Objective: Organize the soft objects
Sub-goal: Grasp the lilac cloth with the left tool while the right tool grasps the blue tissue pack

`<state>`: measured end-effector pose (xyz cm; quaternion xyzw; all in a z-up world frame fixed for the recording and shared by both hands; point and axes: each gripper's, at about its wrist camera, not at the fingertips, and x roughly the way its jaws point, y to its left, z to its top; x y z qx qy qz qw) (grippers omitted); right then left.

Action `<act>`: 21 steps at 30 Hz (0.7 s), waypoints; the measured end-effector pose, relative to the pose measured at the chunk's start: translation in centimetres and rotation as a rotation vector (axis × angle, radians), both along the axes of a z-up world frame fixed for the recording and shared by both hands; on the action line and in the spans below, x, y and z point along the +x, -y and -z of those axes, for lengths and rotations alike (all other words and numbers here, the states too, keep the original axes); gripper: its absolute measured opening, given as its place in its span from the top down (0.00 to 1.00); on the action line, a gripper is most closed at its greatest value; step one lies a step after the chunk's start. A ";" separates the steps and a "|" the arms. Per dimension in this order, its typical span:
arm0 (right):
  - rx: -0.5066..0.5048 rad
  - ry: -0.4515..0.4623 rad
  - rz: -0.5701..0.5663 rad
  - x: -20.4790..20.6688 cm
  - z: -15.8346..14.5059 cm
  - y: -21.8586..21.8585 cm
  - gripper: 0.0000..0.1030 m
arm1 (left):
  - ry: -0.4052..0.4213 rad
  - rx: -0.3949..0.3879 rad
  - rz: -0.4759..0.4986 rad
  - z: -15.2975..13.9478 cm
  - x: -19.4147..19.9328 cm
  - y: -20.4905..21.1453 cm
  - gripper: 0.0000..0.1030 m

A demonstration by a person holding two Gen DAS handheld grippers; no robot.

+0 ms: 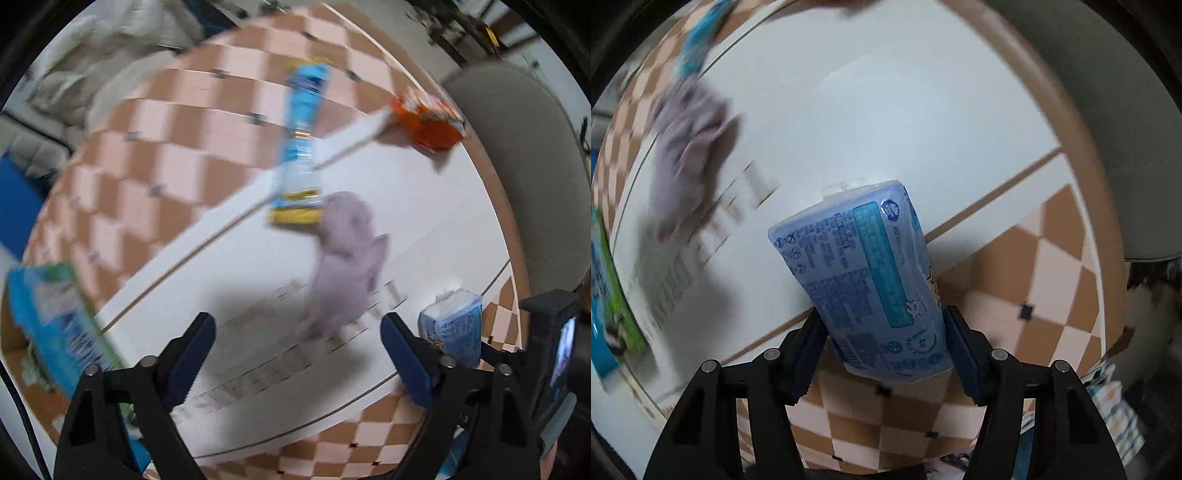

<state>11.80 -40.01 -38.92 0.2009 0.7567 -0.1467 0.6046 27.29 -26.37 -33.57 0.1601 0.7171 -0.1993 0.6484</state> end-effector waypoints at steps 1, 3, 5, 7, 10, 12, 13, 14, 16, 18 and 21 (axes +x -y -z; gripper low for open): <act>0.011 0.001 0.015 -0.1 0.1 0.6 0.36 | -0.016 0.002 0.012 0.6 0.1 0.8 0.18; 0.037 -0.014 0.026 -0.2 0.3 1.3 0.32 | -0.065 0.013 0.050 2.6 0.3 2.6 0.18; 0.049 -0.013 0.034 -0.3 0.3 1.6 0.31 | -0.097 0.046 0.079 4.6 0.2 3.8 0.18; 0.057 -0.011 0.042 0.1 0.7 2.0 0.31 | -0.122 0.077 0.095 6.3 0.0 4.4 0.38; 0.070 -0.015 0.056 -0.1 1.2 2.3 0.31 | -0.110 0.106 0.097 6.8 -0.4 4.4 0.62; 0.057 -0.017 0.046 0.2 1.5 2.3 0.32 | -0.117 0.092 0.076 6.1 -0.8 3.9 0.63; 0.045 -0.015 0.034 0.2 1.4 2.0 0.39 | -0.121 0.075 0.052 5.6 -1.0 3.4 0.63; 0.038 -0.007 0.025 0.2 1.2 1.7 0.42 | -0.117 0.062 0.032 5.1 -1.3 2.7 0.63; 0.025 -0.001 0.011 1.5 1.1 0.6 0.55 | -0.101 0.036 -0.002 3.3 -2.2 0.9 0.63; 0.036 0.019 -0.011 1.5 -0.2 -0.7 0.58 | -0.089 0.006 -0.044 1.3 -3.1 -1.2 0.63; 0.080 0.062 -0.039 1.4 -2.6 -3.3 0.58 | -0.058 -0.040 -0.113 -2.0 -4.2 -4.9 0.63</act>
